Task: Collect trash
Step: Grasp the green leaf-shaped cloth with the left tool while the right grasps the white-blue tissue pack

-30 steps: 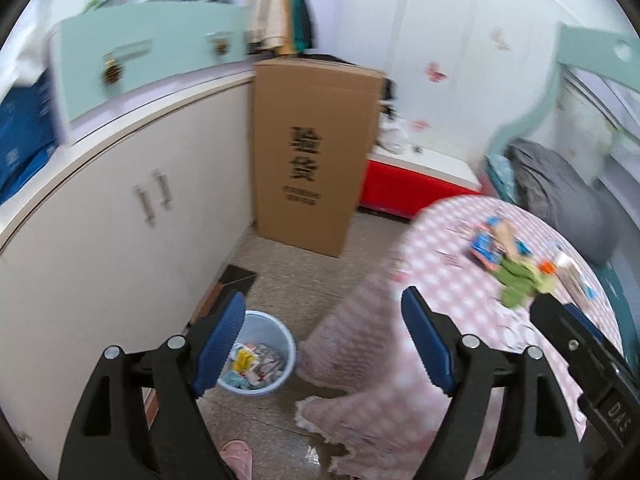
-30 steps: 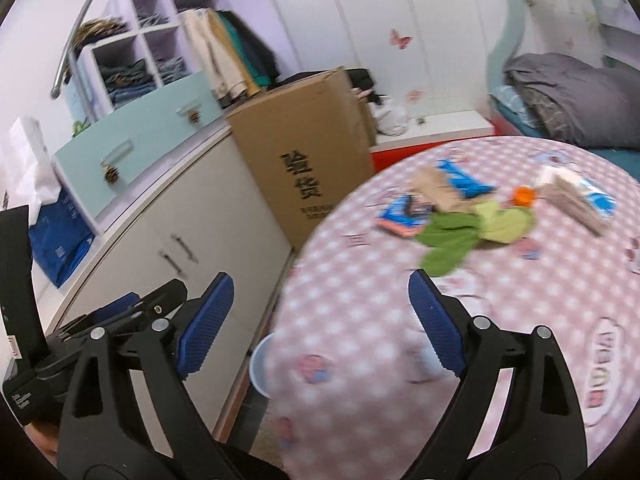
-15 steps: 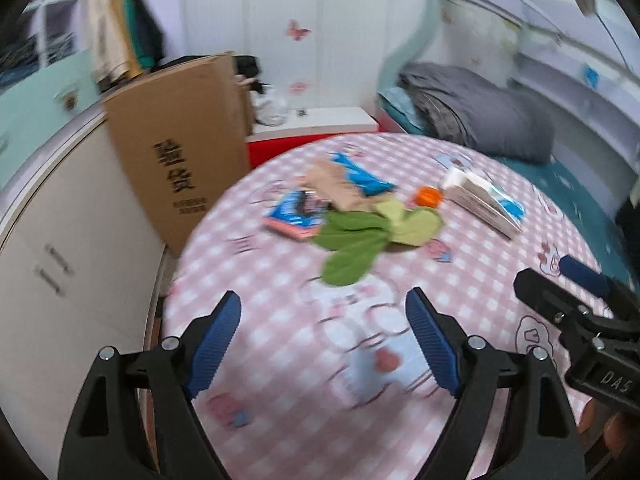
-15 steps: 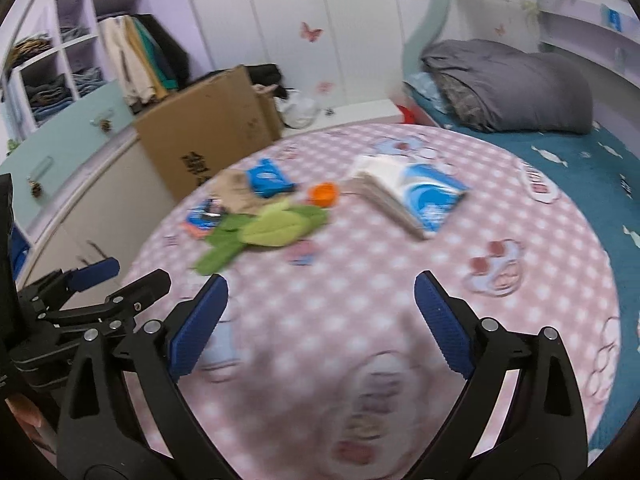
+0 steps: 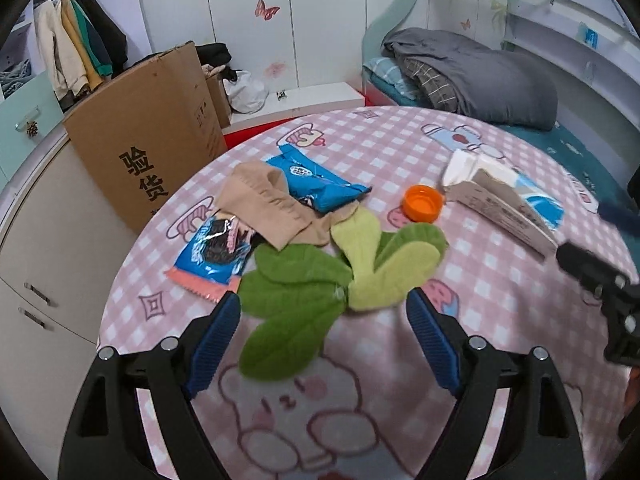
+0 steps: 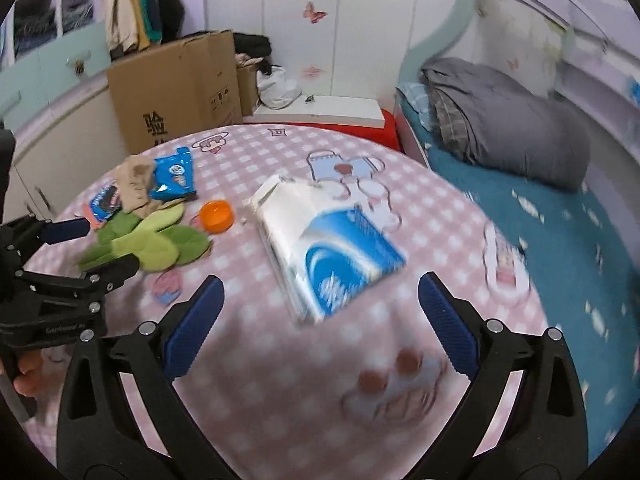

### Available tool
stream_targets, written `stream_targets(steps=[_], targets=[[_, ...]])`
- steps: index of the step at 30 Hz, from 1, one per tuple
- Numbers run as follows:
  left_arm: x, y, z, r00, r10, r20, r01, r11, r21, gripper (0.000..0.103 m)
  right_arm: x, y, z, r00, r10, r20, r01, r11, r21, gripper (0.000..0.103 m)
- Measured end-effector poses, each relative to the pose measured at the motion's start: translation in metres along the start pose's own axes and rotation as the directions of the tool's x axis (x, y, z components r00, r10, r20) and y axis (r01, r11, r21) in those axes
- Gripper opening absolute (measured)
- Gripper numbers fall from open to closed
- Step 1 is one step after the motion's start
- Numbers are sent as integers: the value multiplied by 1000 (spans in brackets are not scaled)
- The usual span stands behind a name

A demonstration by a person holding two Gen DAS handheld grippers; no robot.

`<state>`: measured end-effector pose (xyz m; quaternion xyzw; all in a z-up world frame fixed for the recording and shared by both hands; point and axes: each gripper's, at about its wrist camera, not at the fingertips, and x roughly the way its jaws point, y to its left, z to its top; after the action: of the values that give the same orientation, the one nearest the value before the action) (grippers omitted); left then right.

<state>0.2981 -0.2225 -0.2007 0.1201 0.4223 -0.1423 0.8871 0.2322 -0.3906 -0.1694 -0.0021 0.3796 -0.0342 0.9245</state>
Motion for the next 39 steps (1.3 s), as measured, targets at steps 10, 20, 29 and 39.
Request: stream_targets(steps=[10,20,29,39], targets=[[22,-6,11,999,-36,-6,36,999,19,83,70,-14,29,982,121,-143,-129,991,-44,96],[23,-12,14,989,-146,8,146,989,2,33,65,-3,19,985,85,-147,-91,995,-37,82],[-1,0,1,976,-217,19,218,971,-99,12,31,12,3,984,123,-129,-120,992,32,68],[-85,29,-22,983,-108,149,128,983,-131,12,-35,66,1,978,201,-61,-199,979,34,68]])
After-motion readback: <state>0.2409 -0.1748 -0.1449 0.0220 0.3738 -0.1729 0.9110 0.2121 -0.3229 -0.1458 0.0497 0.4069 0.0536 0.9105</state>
